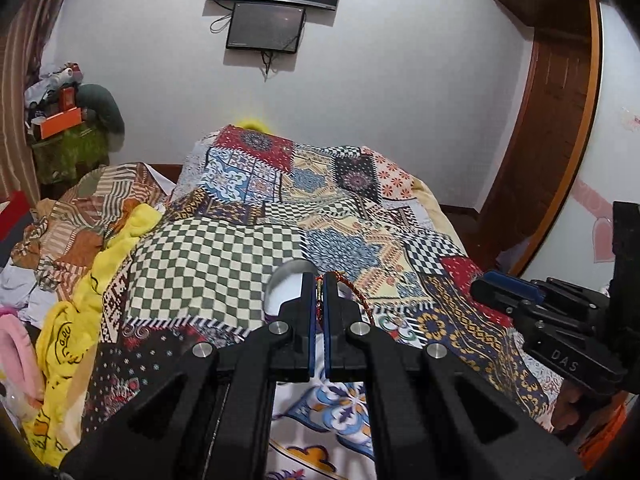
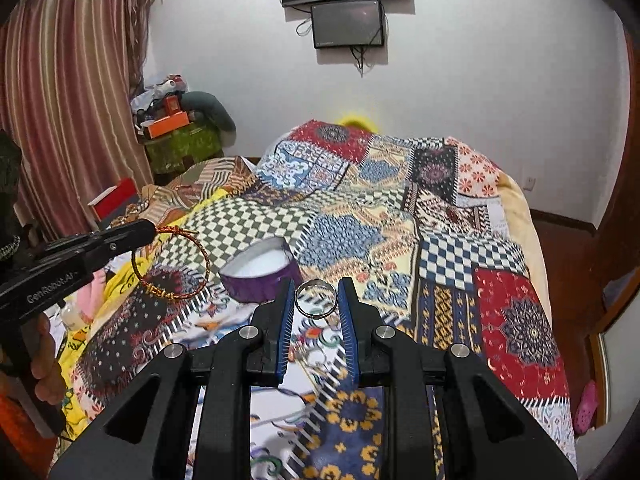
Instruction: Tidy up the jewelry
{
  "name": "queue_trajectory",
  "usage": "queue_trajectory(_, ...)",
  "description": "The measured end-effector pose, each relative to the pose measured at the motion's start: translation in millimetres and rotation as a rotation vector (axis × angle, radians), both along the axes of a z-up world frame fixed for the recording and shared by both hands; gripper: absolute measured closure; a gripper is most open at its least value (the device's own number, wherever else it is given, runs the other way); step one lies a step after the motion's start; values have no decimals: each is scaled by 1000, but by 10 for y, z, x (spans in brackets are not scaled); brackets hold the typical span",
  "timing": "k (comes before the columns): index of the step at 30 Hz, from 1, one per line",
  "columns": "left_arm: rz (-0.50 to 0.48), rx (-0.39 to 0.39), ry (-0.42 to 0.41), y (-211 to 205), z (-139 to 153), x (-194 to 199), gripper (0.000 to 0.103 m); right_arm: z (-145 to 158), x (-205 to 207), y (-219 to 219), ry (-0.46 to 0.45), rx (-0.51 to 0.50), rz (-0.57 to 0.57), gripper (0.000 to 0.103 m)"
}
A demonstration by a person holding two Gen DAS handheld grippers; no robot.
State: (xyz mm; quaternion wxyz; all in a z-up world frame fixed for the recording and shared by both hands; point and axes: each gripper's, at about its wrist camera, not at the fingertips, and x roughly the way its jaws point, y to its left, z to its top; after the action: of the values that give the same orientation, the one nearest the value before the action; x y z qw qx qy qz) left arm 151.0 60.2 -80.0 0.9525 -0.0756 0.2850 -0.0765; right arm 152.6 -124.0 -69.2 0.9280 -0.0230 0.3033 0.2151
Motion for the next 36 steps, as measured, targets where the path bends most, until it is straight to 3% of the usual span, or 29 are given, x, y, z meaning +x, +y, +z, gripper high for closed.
queue_trajectory(7,25,-1,15,154,-72,250,102,49,168,169,-33,-13,37,83)
queue_trajectory(26,9,-4,67,188,-337,945,102,-149,789,619,8,-93,162,83)
queue_trajectory(36,-3,-56,187,234,-669,1240,102,-417,1024,816,120,-153,251,83)
